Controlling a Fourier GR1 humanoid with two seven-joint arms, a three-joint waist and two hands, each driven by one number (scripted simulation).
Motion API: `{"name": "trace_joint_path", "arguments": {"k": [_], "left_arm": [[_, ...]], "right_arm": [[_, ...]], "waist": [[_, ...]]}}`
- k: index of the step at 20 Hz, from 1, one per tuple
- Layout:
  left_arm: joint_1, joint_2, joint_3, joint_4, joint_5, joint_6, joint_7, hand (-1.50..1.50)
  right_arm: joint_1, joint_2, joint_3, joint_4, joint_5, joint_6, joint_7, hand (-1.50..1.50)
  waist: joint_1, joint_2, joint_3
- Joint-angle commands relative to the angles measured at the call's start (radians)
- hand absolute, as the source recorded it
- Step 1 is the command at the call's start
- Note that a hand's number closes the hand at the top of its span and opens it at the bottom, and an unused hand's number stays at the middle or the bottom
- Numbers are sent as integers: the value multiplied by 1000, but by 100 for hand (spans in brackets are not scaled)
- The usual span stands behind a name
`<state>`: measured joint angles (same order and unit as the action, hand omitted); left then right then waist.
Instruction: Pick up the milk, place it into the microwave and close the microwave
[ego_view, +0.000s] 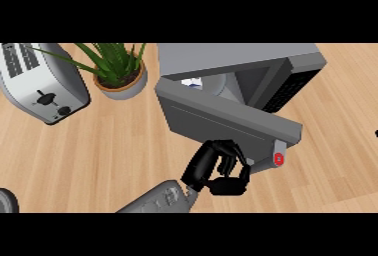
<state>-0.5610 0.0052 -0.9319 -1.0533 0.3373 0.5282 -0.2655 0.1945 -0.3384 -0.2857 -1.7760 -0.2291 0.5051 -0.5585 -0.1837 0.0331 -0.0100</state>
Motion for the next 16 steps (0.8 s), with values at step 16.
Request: {"name": "trace_joint_path", "arguments": {"k": [16], "left_arm": [[-271,-5,171,174,327,75,-123,150]], "right_arm": [[-79,-117,-16,-48,-130,71,133,-150]], "waist": [[-106,42,3]]}}
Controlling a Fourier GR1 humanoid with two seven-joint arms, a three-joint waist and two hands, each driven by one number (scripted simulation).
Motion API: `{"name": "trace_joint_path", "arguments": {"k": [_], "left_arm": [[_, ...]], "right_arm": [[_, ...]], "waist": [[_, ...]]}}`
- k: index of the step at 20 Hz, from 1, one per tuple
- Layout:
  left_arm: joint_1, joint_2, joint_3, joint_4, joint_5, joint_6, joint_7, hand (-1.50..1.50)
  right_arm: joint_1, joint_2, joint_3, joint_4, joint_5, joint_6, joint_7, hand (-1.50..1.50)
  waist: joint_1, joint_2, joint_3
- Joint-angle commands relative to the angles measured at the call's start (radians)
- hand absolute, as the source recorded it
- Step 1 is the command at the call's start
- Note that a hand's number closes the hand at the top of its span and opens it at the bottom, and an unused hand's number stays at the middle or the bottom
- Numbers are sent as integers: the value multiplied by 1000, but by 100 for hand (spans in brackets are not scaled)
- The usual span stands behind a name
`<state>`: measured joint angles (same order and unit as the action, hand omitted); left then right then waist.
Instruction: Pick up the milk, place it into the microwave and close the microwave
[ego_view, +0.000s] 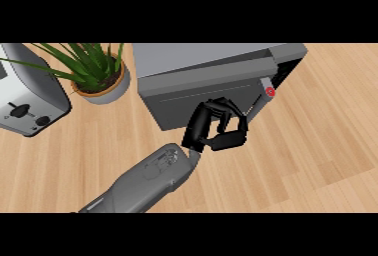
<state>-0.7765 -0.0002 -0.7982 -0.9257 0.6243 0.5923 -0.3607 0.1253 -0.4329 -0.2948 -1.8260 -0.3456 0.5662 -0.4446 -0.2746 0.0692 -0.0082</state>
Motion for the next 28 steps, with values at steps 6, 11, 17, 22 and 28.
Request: {"name": "trace_joint_path", "arguments": {"k": [6,11,17,22,28], "left_arm": [[-111,0,92,87,119,-33,-83,150],[-135,0,91,99,166,-40,-110,150],[-139,0,71,125,199,-54,-153,150],[-147,0,60,140,222,-45,-194,150],[-156,0,47,149,263,-55,-216,150]], "right_arm": [[-55,-52,-38,4,-57,0,47,-150],[-77,-64,-40,27,-84,2,69,-150],[-113,-106,-70,44,-110,-3,99,-150],[-131,-140,-92,69,-128,8,113,-150],[-170,-159,-107,96,-137,3,115,-150]], "waist": [[-14,12,-1],[-16,18,2],[-15,19,2],[-23,21,4],[-23,28,7]]}}
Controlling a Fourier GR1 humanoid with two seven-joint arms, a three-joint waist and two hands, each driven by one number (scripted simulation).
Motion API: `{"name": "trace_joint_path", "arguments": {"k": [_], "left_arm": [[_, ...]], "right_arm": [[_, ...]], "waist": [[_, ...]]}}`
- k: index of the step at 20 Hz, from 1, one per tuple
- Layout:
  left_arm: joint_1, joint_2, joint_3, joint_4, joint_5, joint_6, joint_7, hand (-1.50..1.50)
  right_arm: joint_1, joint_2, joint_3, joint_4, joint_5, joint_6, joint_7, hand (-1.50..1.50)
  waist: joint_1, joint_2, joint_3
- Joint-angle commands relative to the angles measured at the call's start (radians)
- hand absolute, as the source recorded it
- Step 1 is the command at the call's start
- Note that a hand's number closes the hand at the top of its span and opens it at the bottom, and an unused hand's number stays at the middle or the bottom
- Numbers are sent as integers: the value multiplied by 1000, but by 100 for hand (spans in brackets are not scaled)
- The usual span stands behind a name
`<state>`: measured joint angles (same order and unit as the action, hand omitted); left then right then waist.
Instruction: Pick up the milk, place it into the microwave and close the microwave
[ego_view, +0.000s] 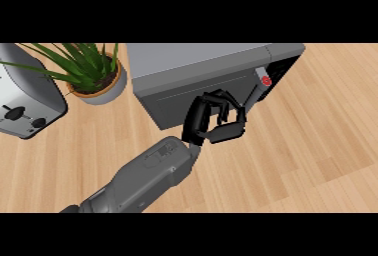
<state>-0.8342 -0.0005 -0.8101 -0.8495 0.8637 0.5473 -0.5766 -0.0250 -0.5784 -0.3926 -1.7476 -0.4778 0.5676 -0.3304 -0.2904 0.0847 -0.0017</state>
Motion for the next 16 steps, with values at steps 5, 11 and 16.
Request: {"name": "trace_joint_path", "arguments": {"k": [5,11,16], "left_arm": [[-107,0,60,83,52,-9,-22,150],[-100,0,36,99,71,-15,-58,150],[-115,0,32,105,93,-8,-72,150]], "right_arm": [[-42,-55,-39,37,-10,6,10,-150],[-70,-106,-63,64,0,17,14,-150],[-83,-137,-80,89,17,27,5,-150]], "waist": [[-14,10,0],[-11,15,0],[-16,18,2]]}}
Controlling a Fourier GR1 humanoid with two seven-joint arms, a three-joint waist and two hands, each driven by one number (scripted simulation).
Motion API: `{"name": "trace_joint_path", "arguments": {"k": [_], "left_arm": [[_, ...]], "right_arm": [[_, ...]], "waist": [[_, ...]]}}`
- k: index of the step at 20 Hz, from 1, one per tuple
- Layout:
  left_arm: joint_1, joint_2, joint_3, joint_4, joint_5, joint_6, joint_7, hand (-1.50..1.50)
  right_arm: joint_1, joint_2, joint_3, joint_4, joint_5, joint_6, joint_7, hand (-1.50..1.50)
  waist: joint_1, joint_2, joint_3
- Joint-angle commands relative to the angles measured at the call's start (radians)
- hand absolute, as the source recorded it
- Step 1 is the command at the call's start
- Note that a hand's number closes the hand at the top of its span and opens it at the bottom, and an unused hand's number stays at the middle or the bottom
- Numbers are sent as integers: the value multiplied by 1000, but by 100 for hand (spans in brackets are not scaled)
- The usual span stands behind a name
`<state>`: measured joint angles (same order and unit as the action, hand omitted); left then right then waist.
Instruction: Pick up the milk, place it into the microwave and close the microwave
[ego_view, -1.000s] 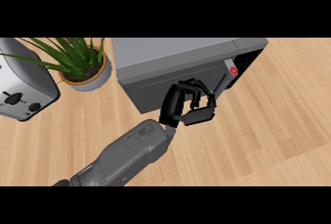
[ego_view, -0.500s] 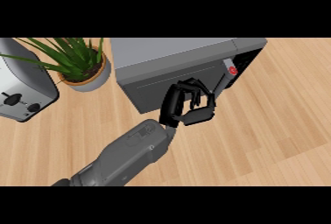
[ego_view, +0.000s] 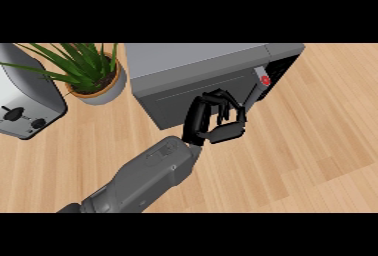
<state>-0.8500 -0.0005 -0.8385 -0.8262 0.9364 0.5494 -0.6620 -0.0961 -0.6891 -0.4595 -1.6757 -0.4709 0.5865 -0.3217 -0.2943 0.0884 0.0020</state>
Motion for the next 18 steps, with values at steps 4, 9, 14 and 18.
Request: {"name": "trace_joint_path", "arguments": {"k": [4,9,14,18], "left_arm": [[-99,0,48,84,36,-5,-6,150],[-110,0,38,95,59,-16,-5,150],[-109,0,19,98,74,-19,-24,150],[-126,0,16,104,87,-15,-33,150]], "right_arm": [[-26,-40,-21,53,6,19,-9,-150],[-43,-45,-29,111,-37,46,-11,-150],[-65,-46,-34,160,-71,61,-12,-150],[-80,-61,-38,193,-92,83,-11,-150]], "waist": [[-4,15,0],[4,18,2],[5,25,2],[10,18,2]]}}
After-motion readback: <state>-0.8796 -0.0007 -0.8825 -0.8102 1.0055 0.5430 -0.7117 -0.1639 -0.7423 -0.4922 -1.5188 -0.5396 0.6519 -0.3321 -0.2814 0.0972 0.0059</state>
